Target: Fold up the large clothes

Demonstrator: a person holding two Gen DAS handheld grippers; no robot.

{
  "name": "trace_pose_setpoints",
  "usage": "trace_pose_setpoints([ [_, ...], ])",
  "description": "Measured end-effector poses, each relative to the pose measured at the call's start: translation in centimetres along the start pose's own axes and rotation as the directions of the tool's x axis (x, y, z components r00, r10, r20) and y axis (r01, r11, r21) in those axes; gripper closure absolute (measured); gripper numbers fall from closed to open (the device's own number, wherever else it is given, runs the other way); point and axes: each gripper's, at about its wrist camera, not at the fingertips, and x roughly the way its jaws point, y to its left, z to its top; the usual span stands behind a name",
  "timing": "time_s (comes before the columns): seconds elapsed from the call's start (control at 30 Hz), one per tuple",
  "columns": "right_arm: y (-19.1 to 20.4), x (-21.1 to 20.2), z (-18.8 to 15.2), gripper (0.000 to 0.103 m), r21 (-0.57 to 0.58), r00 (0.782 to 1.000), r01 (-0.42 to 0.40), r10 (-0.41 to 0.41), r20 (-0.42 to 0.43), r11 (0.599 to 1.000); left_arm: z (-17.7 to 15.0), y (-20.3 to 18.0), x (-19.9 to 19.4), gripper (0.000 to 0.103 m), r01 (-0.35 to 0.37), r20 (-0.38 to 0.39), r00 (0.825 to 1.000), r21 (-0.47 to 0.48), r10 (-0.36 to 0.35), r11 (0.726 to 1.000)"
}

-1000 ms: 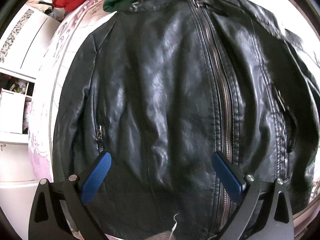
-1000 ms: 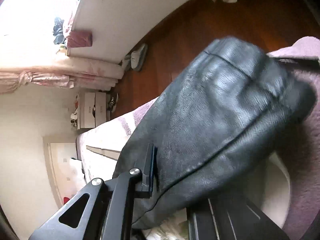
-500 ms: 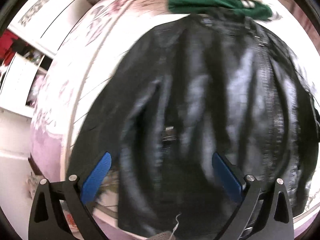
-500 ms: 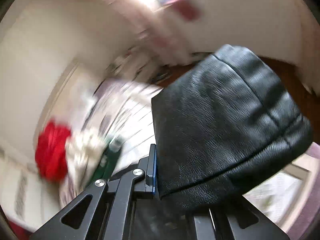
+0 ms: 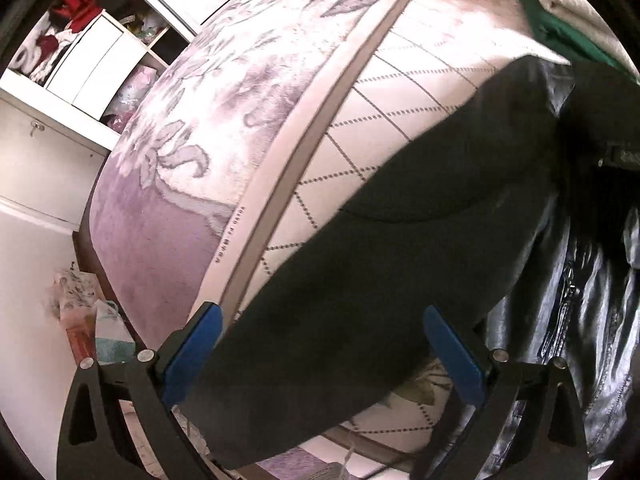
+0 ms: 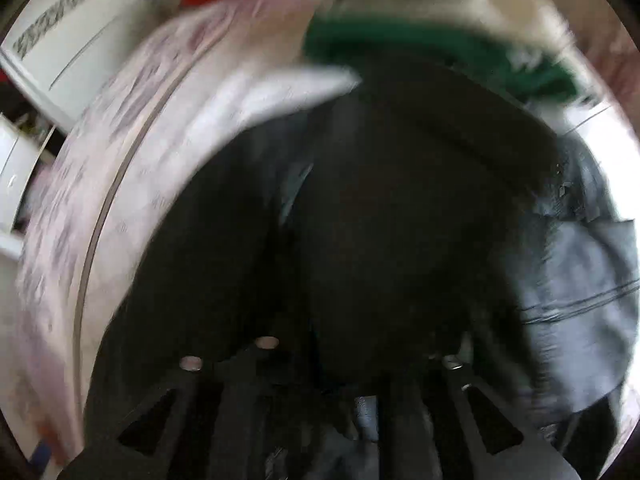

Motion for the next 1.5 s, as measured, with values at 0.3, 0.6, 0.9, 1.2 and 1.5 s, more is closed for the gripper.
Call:
trace_pose_setpoints([
  [0.3, -13.0, -11.3, -6.5, 0.031, 0.329, 0.999, 0.031, -0.019, -0.039, 0.944, 0.8, -1.1, -3.2, 0.000, 0.062, 0.036, 0.997, 0.022, -0.063, 0.998],
  [0.6, -26.9, -7.9, -9.9, 0.053, 0.321, 0.966, 0.229, -0.175, -0.189, 0.919, 1.8, -10.4, -4.3, 0.000, 0.069, 0.051, 0.996, 0.055, -0.071, 0.996],
  [0.9, -36.0, -10.5, -16.8, 0.050, 0.743, 0.991, -0.098, 0.135, 0.011, 0.662, 5.9, -18.0, 0.1, 0.000, 0.007, 0.021, 1.000, 0.035, -0.008, 0.999],
  [1.2, -34.0, -17.3, -13.6, 0.061, 0.548, 0.998, -0.045, 0.019, 0.054, 0.835, 7.3, -18.3, 3.1, 0.000, 0.029, -0.039, 0.999, -0.010, -0.030, 1.000],
  [1.5, -30.7, -10.5, -9.5, 0.063, 0.407, 0.981, 0.173, -0.123, -0.148, 0.897, 5.0, -13.3, 1.1, 0.000, 0.179, -0.031, 0.982, -0.125, -0.184, 0.976],
])
